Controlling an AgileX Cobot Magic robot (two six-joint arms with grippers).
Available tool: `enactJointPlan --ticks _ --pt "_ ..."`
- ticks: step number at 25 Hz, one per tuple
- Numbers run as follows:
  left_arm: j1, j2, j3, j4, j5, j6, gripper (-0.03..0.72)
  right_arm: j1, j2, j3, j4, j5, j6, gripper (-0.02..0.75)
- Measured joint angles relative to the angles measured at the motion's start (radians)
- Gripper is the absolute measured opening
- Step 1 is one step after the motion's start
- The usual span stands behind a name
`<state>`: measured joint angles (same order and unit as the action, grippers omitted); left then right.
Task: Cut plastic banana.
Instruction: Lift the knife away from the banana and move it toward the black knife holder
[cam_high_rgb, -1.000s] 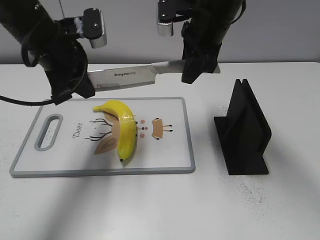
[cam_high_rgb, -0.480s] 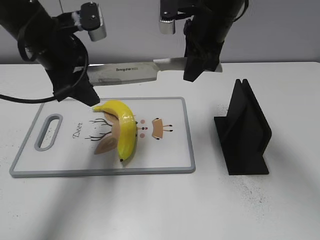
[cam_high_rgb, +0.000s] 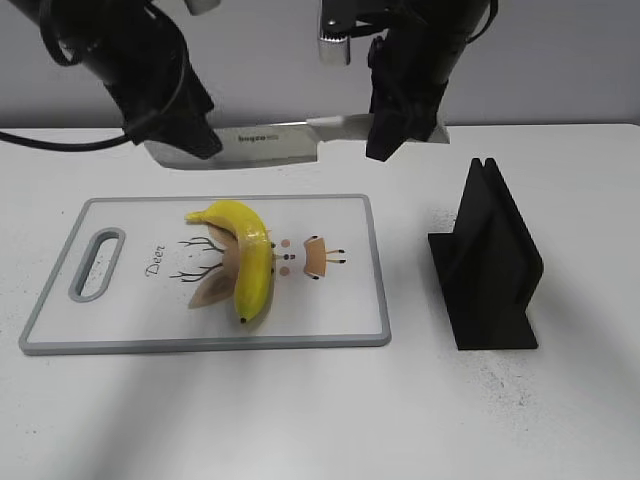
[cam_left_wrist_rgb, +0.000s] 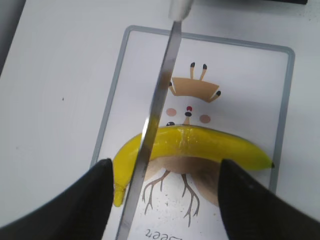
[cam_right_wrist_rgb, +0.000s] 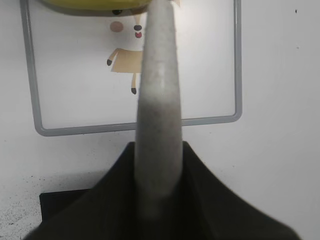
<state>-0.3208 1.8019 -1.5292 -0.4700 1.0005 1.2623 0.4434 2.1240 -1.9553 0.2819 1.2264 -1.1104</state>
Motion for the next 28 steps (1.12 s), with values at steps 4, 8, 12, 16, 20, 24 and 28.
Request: enactJointPlan --ticks 4,8,12,16,20,24,28 --pt "-0.001 -0.017 -0.069 -0.003 0.055 -0.001 0.614 -0.002 0.007 0.0 0.0 -0.001 0.002 0.16" --pt "-0.001 -0.069 -0.099 0.015 0.062 -0.07 0.593 -0.002 0.007 0.0 -0.001 -0.001 0.027 0.16" --pt "0.005 -0.113 -0.107 0.155 0.071 -0.377 0.583 -0.002 0.005 0.0 -0.016 -0.002 0.214 0.16" --pt "0.047 -0.125 -0.107 0.345 0.136 -0.805 0.584 -0.002 -0.014 0.0 -0.041 -0.002 0.445 0.16" --pt "0.124 -0.127 -0.107 0.405 0.211 -1.012 0.584 -0.002 -0.038 0.0 -0.052 -0.002 0.66 0.16" --pt "0.176 -0.151 -0.086 0.408 0.216 -1.077 0.583 -0.002 -0.081 0.0 -0.056 -0.001 0.811 0.16" --pt "0.191 -0.208 -0.048 0.409 0.218 -1.119 0.583 -0.002 -0.152 0.007 -0.058 0.0 0.979 0.16"
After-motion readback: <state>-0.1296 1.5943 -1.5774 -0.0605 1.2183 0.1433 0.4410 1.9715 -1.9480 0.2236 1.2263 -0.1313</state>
